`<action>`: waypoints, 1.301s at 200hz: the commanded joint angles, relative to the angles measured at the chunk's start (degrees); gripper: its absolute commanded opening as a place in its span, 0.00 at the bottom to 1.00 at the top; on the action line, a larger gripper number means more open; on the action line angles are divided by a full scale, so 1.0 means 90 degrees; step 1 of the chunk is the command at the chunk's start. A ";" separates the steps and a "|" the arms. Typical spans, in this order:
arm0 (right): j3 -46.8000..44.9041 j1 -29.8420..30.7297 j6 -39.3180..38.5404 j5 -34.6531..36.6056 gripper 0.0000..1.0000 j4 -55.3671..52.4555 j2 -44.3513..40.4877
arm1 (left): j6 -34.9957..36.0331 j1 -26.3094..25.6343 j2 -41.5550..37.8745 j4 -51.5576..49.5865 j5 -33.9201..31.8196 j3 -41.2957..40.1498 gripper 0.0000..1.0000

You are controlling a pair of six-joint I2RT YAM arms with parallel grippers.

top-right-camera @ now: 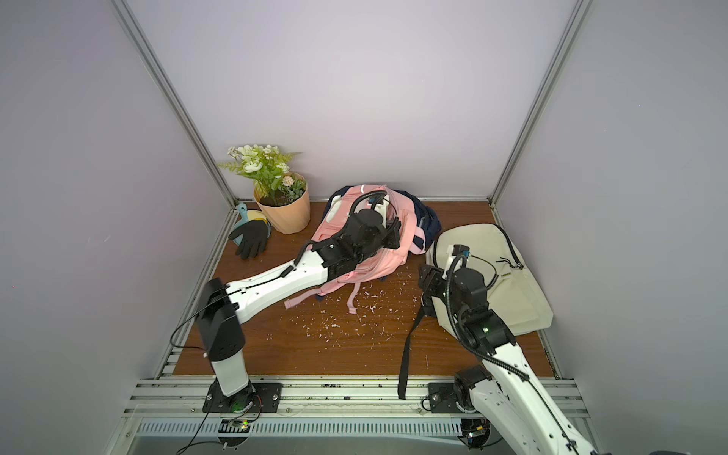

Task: Zip up the backpack
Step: Pick up the backpack from the center of the board, then place the backpack on the backpack.

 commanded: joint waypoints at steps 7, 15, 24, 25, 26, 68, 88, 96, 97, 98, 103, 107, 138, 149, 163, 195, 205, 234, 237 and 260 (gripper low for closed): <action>-0.0686 0.0083 0.0478 -0.0376 0.67 0.0741 -0.0597 | -0.0609 0.0143 0.1064 -0.0382 0.0699 0.1572 0.00; -0.0930 0.0156 0.0525 -0.0598 0.68 0.1094 -0.0616 | -0.0685 0.0163 0.1401 -0.0592 0.0821 0.2077 0.00; -0.1215 0.0269 0.0598 -0.0761 0.68 0.1563 -0.0584 | -0.0713 0.0166 0.1721 -0.0779 0.0959 0.2567 0.00; -0.1248 0.0282 0.0609 -0.0776 0.68 0.1616 -0.0581 | -0.0708 0.0166 0.1753 -0.0794 0.0986 0.2607 0.00; -0.1274 0.0293 0.0615 -0.0783 0.68 0.1667 -0.0579 | -0.0711 0.0166 0.1778 -0.0806 0.1010 0.2666 0.00; -0.1842 0.1224 0.0281 -0.0287 0.70 0.3762 -0.0060 | -0.1136 0.0166 0.2289 -0.0648 0.1449 0.3184 0.00; -0.1831 0.1359 0.0308 0.0199 0.70 0.4175 0.0453 | -0.1252 0.0147 0.2299 -0.0504 0.1671 0.3185 0.00; -0.1799 0.1359 0.0398 0.0350 0.70 0.4325 0.0715 | -0.1297 0.0123 0.2282 -0.0496 0.1695 0.3185 0.00; -0.1789 0.1354 0.0407 0.0366 0.70 0.4340 0.0757 | -0.1308 0.0120 0.2277 -0.0496 0.1696 0.3184 0.00; -0.1788 0.1357 0.0411 0.0384 0.70 0.4353 0.0793 | -0.1314 0.0114 0.2275 -0.0496 0.1697 0.3184 0.00; -0.1730 0.1359 0.0469 0.0481 0.70 0.4400 0.0971 | -0.1346 0.0094 0.2258 -0.0513 0.1692 0.3185 0.00; -0.1678 0.1359 0.0523 0.0571 0.70 0.4423 0.1109 | -0.1357 0.0076 0.2232 -0.0529 0.1697 0.3184 0.00; -0.1159 0.1359 0.0773 0.1034 0.70 0.4444 0.2245 | -0.1419 -0.0086 0.2073 -0.0506 0.1639 0.3116 0.00; -0.0997 0.1359 0.0852 0.1319 0.69 0.4298 0.2514 | -0.1444 -0.0118 0.2025 -0.0524 0.1629 0.3116 0.00; -0.1023 0.1359 0.0803 0.1493 0.69 0.4545 0.2591 | -0.1436 -0.0124 0.1968 -0.0606 0.1581 0.3115 0.00; -0.0831 0.1357 0.0603 0.1816 0.65 0.4522 0.2581 | -0.1586 -0.0101 0.1769 -0.0553 0.1530 0.2818 0.00; -0.0760 0.1346 0.0610 0.2017 0.57 0.4364 0.2639 | -0.1681 -0.0108 0.1662 -0.0400 0.1557 0.2632 0.00; -0.0540 0.1172 0.0458 0.1940 0.28 0.4016 0.2760 | -0.1759 -0.0088 0.1289 -0.0238 0.1538 0.2217 0.00; -0.0471 0.1149 0.0404 0.1893 0.24 0.3913 0.2779 | -0.1759 -0.0088 0.1242 -0.0241 0.1532 0.2182 0.00; 0.0035 0.1082 0.0011 0.2004 0.00 0.3025 0.2836 | -0.1847 -0.0013 0.0950 -0.0273 0.1298 0.1866 0.00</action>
